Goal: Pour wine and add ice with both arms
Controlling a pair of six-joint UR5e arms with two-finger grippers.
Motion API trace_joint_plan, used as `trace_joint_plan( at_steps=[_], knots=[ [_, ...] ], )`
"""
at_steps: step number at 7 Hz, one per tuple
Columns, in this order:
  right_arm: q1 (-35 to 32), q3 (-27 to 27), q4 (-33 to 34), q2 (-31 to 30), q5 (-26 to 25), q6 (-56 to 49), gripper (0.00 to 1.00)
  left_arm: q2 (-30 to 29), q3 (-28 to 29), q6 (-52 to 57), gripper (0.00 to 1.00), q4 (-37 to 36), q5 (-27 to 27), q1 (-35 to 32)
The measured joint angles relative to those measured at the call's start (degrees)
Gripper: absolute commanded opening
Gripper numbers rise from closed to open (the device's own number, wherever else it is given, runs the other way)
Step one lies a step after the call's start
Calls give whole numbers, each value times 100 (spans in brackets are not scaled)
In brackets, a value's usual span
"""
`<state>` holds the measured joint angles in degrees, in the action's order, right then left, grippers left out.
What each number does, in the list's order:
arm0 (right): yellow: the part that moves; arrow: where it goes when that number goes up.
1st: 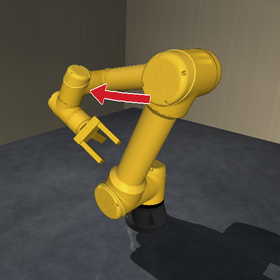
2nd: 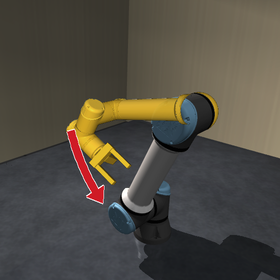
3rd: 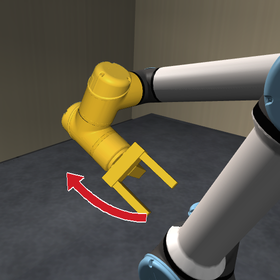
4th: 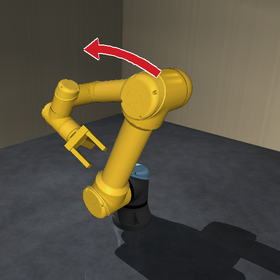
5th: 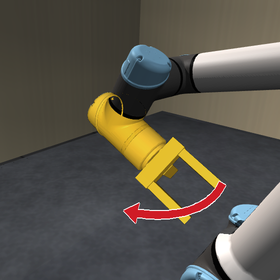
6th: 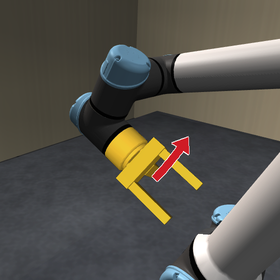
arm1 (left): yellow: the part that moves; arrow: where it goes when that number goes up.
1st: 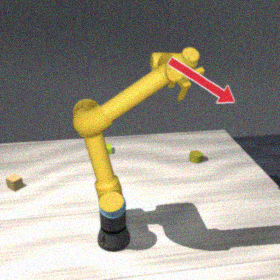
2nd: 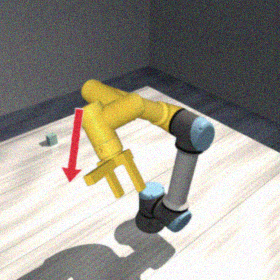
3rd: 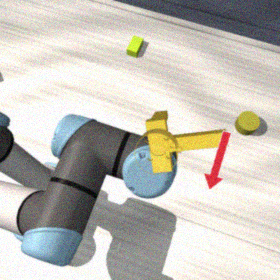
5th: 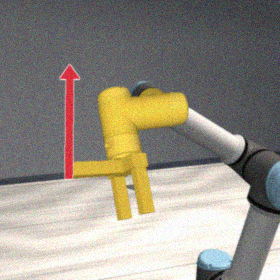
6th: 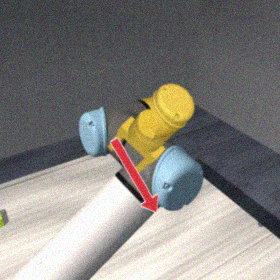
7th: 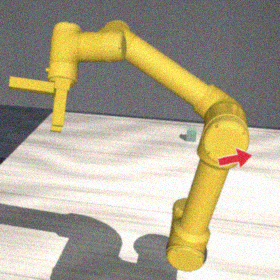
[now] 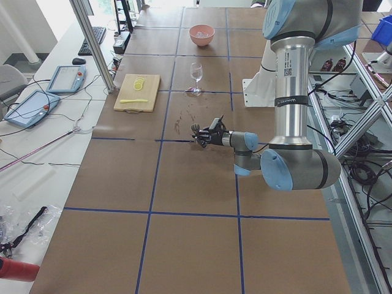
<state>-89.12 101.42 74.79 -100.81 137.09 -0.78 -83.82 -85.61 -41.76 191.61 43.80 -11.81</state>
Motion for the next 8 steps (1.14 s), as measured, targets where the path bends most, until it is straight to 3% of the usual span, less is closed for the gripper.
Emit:
trace_joint_plan(
  at_steps=[8],
  knots=[
    [0,-16,0,0,-7,-1,100,-159,268,18,11,-79,-80,52]
  ],
)
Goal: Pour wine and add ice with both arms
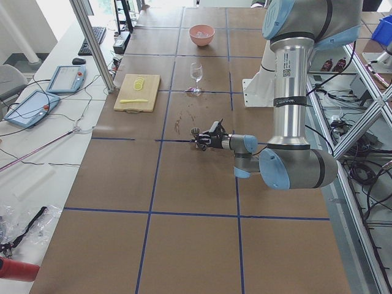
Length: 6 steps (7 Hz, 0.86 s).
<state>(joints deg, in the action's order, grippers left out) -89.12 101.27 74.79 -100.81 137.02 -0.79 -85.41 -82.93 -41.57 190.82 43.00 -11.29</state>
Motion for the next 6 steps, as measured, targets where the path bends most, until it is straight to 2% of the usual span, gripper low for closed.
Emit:
trace_joint_plan(
  at_steps=[1,3,6],
  knots=[
    [0,-1,0,0,0,0,100,-15,3,0,14,-1,4,2],
    [0,-8,0,0,0,0,100,-20,4,0,35,-1,6,4],
    [-3,-10,0,0,0,0,100,-20,38,8,48,-1,13,15]
  ],
)
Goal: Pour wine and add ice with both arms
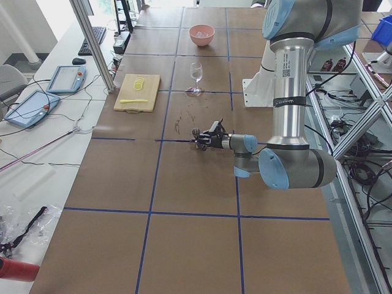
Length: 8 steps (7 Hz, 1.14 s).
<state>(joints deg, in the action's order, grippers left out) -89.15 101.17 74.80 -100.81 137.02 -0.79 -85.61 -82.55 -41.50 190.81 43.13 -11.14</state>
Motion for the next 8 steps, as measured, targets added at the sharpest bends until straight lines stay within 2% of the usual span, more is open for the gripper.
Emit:
trace_joint_plan(
  at_steps=[2,6,8],
  knots=[
    [0,6,0,0,0,0,100,3,-4,1,99,13,5,4],
    [3,5,0,0,0,0,100,55,-175,7,99,104,-15,-22],
    [3,2,0,0,0,6,100,82,-432,12,99,120,-237,-49]
  ],
)
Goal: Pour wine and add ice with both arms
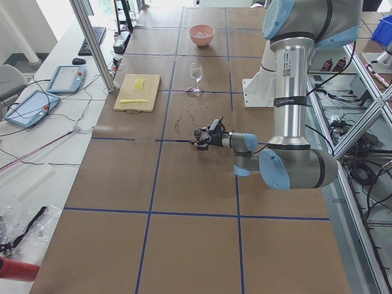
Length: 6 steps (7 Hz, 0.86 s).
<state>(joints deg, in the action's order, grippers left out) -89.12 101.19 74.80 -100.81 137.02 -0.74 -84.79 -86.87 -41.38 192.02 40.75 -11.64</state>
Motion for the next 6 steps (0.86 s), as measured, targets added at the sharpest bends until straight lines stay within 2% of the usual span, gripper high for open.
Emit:
trace_joint_plan(
  at_steps=[4,5,6],
  knots=[
    [0,8,0,8,0,9,100,34,-185,74,99,23,-420,-50],
    [0,-1,0,16,-2,11,100,33,-340,249,99,51,-366,-93],
    [0,-7,0,27,-6,10,100,33,-444,406,99,60,-67,-251]
  ],
)
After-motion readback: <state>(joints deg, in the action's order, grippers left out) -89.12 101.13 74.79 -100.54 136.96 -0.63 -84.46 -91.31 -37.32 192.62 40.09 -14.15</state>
